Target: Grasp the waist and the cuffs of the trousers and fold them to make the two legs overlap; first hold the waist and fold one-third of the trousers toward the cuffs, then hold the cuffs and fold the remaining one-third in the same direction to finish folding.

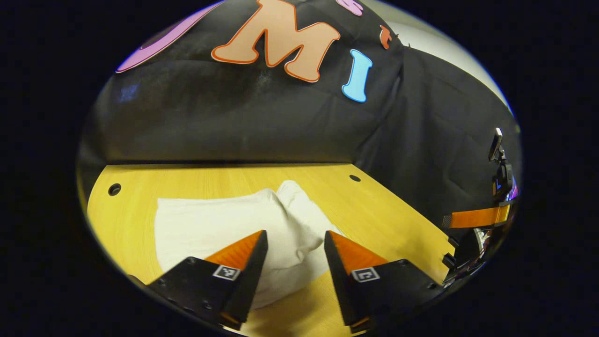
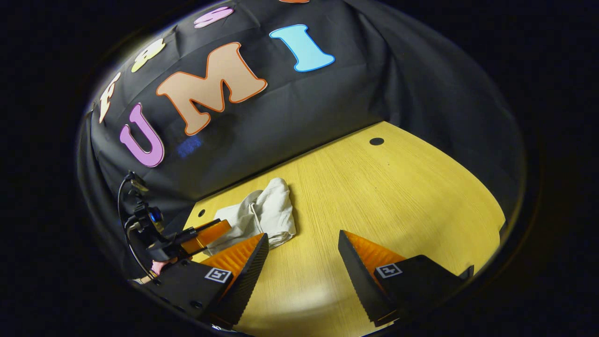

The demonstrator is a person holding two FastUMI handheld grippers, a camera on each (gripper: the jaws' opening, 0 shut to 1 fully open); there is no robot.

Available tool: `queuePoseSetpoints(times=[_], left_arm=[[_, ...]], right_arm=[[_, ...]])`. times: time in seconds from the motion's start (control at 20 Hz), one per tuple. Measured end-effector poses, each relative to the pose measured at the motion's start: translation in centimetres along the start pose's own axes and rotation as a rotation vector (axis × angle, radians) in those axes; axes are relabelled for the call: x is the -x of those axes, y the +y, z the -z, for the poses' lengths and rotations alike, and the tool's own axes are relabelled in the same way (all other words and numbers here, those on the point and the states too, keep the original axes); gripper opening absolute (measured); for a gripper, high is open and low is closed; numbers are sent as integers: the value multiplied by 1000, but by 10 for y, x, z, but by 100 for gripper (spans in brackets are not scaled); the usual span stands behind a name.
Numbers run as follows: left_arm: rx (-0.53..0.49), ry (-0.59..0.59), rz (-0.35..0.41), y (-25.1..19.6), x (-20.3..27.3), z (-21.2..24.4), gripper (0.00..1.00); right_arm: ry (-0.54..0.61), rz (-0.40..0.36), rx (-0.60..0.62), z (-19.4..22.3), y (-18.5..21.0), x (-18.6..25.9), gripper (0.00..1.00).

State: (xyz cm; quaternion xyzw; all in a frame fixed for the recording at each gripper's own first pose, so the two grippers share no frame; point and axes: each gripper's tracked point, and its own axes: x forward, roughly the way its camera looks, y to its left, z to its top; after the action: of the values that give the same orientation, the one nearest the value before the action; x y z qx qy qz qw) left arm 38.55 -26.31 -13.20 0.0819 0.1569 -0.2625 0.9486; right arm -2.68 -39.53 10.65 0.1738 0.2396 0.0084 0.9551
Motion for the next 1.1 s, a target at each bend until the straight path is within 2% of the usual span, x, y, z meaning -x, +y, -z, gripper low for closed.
queuePoseSetpoints(times=[0.05, 0.3, 0.55, 0.85, 1.1], left_arm=[[-3, 1, -28, 5, 6, 0, 80], [25, -80, -87, 11, 65, -24, 79], [82, -137, -200, 24, 122, -32, 79], [167, -161, -276, 27, 161, -20, 79], [186, -183, -311, 22, 177, -16, 79]], right_arm=[[0, -9, -3, 0, 3, -2, 96], [-21, -75, 0, -7, 27, -7, 96], [-45, -151, 23, -10, 53, -3, 96], [-63, -235, 101, -3, 75, 11, 96], [-67, -278, 157, 4, 80, 24, 96]])
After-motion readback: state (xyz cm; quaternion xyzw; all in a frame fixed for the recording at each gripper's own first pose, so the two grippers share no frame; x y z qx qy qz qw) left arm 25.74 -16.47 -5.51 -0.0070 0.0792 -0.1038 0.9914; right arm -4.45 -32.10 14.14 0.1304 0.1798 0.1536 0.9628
